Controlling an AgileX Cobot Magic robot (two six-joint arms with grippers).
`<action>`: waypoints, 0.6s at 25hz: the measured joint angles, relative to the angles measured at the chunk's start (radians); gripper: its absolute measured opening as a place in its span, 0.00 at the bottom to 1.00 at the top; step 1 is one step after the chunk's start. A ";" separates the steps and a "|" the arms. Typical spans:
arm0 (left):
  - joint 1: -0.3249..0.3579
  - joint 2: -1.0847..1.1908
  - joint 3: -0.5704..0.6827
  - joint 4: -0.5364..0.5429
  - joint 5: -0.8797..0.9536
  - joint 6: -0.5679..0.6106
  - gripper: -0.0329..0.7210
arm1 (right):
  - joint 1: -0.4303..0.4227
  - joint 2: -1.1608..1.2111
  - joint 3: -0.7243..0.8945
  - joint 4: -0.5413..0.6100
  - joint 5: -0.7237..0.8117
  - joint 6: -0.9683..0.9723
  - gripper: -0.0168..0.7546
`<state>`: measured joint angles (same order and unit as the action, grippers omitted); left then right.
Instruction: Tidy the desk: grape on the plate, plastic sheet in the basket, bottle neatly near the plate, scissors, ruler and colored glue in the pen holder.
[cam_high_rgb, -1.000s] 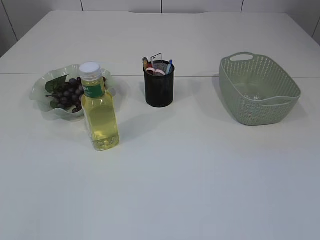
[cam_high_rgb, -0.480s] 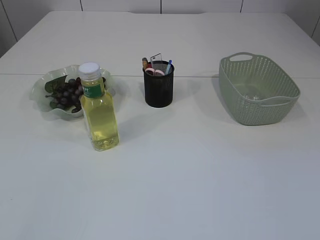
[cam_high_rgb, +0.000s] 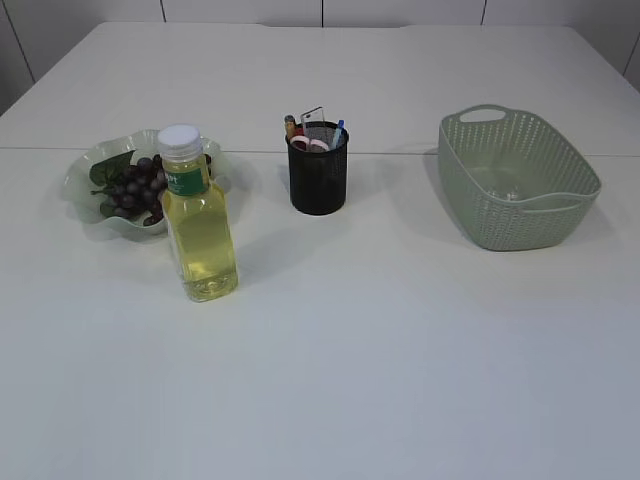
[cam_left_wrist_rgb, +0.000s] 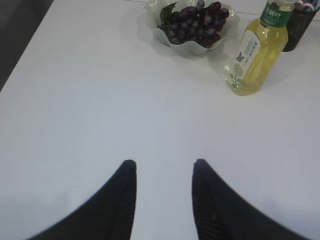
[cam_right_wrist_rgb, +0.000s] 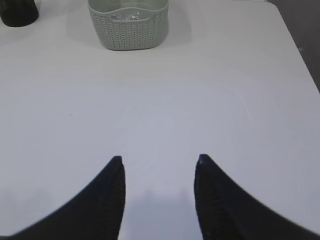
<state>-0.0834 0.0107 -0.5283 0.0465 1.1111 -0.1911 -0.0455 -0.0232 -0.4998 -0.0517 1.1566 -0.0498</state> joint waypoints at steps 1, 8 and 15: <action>0.006 0.000 0.000 0.000 0.000 0.000 0.41 | -0.004 0.000 0.000 0.000 0.000 0.000 0.50; 0.011 0.000 0.000 0.000 0.000 0.000 0.39 | -0.006 0.000 0.000 0.000 0.000 0.000 0.50; 0.011 0.000 0.000 -0.006 0.000 0.026 0.39 | -0.006 0.000 0.000 0.000 0.000 -0.005 0.49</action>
<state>-0.0720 0.0107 -0.5283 0.0400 1.1111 -0.1654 -0.0515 -0.0232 -0.4998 -0.0517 1.1566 -0.0548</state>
